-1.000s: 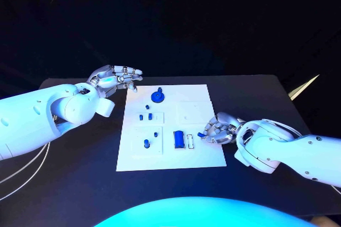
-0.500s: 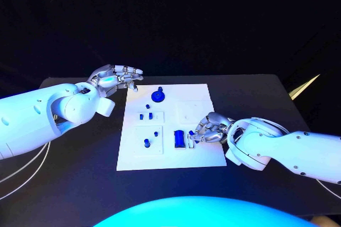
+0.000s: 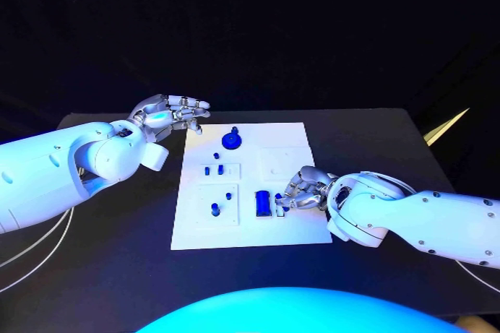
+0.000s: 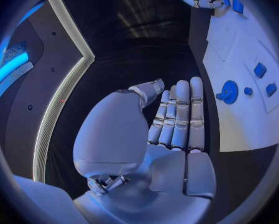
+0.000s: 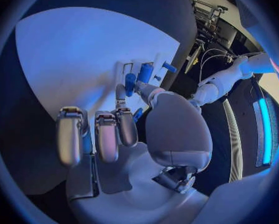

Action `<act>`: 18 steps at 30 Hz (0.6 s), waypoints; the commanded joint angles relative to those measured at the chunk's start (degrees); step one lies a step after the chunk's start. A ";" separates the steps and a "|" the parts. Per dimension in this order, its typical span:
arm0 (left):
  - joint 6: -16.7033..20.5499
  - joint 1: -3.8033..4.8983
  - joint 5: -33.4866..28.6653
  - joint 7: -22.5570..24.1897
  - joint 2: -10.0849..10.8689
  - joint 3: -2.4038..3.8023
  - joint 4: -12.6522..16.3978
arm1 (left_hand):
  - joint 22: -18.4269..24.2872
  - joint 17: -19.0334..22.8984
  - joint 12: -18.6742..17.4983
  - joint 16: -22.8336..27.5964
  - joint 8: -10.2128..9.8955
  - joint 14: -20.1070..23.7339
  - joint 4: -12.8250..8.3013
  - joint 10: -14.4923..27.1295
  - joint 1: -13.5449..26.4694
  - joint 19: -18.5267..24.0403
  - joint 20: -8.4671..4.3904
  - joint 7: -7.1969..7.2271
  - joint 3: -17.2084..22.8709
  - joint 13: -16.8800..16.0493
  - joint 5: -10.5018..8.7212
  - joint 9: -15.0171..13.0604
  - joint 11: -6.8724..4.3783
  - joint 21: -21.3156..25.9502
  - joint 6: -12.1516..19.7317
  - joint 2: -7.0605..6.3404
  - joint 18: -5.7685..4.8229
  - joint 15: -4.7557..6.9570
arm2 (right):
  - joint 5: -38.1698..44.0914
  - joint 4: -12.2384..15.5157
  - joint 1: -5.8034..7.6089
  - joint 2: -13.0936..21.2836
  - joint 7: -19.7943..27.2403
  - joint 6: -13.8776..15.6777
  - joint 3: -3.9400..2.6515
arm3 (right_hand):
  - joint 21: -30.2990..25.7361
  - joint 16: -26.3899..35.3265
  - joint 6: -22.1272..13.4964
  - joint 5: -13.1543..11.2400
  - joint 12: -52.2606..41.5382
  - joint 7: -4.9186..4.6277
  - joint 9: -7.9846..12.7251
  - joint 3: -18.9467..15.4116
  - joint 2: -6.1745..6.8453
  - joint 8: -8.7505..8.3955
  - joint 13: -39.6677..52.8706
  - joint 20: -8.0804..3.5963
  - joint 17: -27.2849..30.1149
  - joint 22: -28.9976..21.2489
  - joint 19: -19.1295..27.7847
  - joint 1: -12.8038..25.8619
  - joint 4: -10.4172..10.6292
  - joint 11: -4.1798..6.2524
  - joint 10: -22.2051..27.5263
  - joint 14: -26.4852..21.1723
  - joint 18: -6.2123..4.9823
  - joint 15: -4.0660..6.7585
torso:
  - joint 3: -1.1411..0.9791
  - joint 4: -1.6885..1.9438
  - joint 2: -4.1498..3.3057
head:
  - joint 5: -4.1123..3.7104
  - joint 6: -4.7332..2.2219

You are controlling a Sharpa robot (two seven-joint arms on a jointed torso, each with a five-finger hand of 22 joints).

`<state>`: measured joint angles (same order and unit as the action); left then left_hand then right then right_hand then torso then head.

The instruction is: Assemble the parts on the task board

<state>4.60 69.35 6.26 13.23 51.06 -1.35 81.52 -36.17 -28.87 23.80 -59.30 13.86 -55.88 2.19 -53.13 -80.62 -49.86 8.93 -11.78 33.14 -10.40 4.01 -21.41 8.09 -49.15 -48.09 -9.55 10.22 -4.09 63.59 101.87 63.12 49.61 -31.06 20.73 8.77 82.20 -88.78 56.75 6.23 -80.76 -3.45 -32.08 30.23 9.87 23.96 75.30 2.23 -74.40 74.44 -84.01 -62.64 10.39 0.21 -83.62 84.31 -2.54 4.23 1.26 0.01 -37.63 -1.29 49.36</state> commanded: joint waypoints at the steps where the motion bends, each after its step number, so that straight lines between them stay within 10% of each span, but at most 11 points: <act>1: -0.26 0.03 -0.03 0.03 -0.07 0.04 0.12 | -0.44 0.69 0.87 1.01 1.16 0.39 -0.82 1.03 -0.28 -0.60 0.15 -0.43 1.23 0.59 1.33 0.30 0.28 -0.29 0.48 0.12 0.28 0.13 | 0.64 -0.14 -0.17 -0.23 -0.29 -0.48 0.02 | 0.95 -0.67 1.82 1.51 0.02 0.38 -1.89 1.08 -0.27 2.38 8.93 -0.70 -14.45 13.88 -4.75 2.32 0.78 0.87 -2.24 5.45 1.27 0.41 | -0.03 0.00 -0.04 | 0.04 0.11; 18: -0.35 0.03 -0.01 -0.10 0.04 0.04 0.15 | -0.44 0.69 0.87 1.01 1.16 0.39 -0.82 1.03 -0.28 -0.60 0.15 -0.43 1.23 0.59 1.33 0.30 0.28 -0.29 0.48 0.12 0.28 0.13 | 1.78 -0.55 -0.59 -0.79 -1.21 -1.34 0.07 | 0.92 -0.66 1.86 1.60 -0.05 0.58 -2.01 1.34 -0.38 2.54 8.98 -0.81 -14.44 13.87 -4.75 1.91 0.16 1.06 -2.30 5.44 1.26 0.56 | -0.01 -0.03 -0.03 | 0.06 0.32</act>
<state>4.44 69.35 6.27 13.08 51.15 -1.35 81.55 -36.17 -28.86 23.80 -59.30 13.86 -55.88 2.19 -53.12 -80.62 -49.87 8.93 -11.78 33.14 -10.39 4.01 -21.41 8.09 -49.15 -48.09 -9.55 10.22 -4.09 65.24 101.20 62.65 48.90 -32.31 19.58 8.80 82.20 -88.78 57.07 6.23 -80.76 -3.13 -32.94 30.24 9.87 24.41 75.30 2.23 -74.40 74.44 -84.01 -62.64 10.38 0.23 -83.62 84.13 -2.53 4.42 1.24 0.01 -37.66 -1.28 49.69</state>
